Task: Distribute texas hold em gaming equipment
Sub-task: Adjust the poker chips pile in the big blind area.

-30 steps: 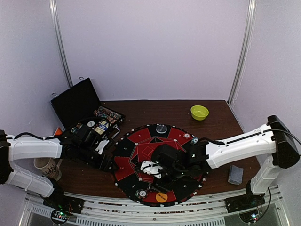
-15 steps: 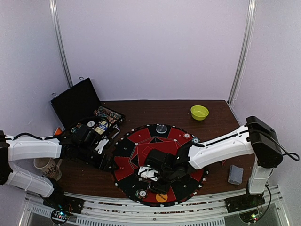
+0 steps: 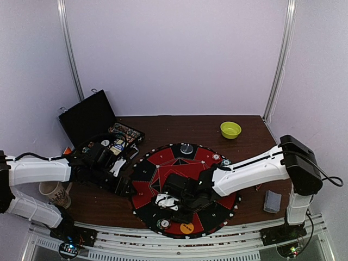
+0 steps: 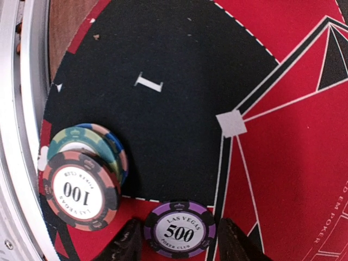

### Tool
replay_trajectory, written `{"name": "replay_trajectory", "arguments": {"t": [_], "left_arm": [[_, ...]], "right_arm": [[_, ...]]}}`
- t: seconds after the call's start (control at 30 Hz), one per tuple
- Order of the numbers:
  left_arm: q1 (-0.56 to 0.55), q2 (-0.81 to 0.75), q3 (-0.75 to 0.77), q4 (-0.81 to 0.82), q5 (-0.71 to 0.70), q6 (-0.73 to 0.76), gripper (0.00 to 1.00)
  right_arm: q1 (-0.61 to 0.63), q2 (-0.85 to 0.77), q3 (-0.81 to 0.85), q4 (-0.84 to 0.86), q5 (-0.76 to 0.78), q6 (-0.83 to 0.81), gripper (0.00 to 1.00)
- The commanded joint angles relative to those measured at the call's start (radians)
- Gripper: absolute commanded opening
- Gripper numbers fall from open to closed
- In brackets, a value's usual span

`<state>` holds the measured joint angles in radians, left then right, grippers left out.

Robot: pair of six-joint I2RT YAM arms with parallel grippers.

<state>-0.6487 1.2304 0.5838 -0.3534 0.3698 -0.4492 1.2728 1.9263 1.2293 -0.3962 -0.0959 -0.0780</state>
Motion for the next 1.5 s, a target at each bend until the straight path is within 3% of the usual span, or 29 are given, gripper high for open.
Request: {"name": "replay_trajectory", "arguments": {"t": [0.0,0.13,0.37,0.67,0.83,1.33,1.47], "left_arm": [[0.006,0.002,0.027,-0.006,-0.011,0.024,0.67],[0.007,0.006,0.028,-0.007,-0.011,0.024,0.67],[0.006,0.004,0.031,-0.008,-0.013,0.025,0.67],[0.006,-0.002,0.036,-0.012,-0.023,0.026,0.67],[0.006,0.0,0.036,-0.012,-0.025,0.027,0.67],[0.007,0.0,0.037,-0.019,-0.032,0.03,0.67],[0.006,0.002,0.037,-0.018,-0.031,0.032,0.67]], "right_arm": [[0.008,0.024,-0.007,-0.057,0.016,0.005,0.45],[0.008,0.009,-0.003,-0.079,0.025,0.009,0.34],[0.008,-0.046,0.006,-0.084,0.005,0.009,0.32],[0.008,-0.114,0.001,-0.087,0.003,0.009,0.32],[0.028,-0.153,-0.018,-0.004,-0.092,0.011,0.32],[0.084,0.004,0.102,-0.036,-0.058,-0.005,0.35],[0.087,0.016,0.112,-0.044,-0.04,-0.011,0.41]]}}
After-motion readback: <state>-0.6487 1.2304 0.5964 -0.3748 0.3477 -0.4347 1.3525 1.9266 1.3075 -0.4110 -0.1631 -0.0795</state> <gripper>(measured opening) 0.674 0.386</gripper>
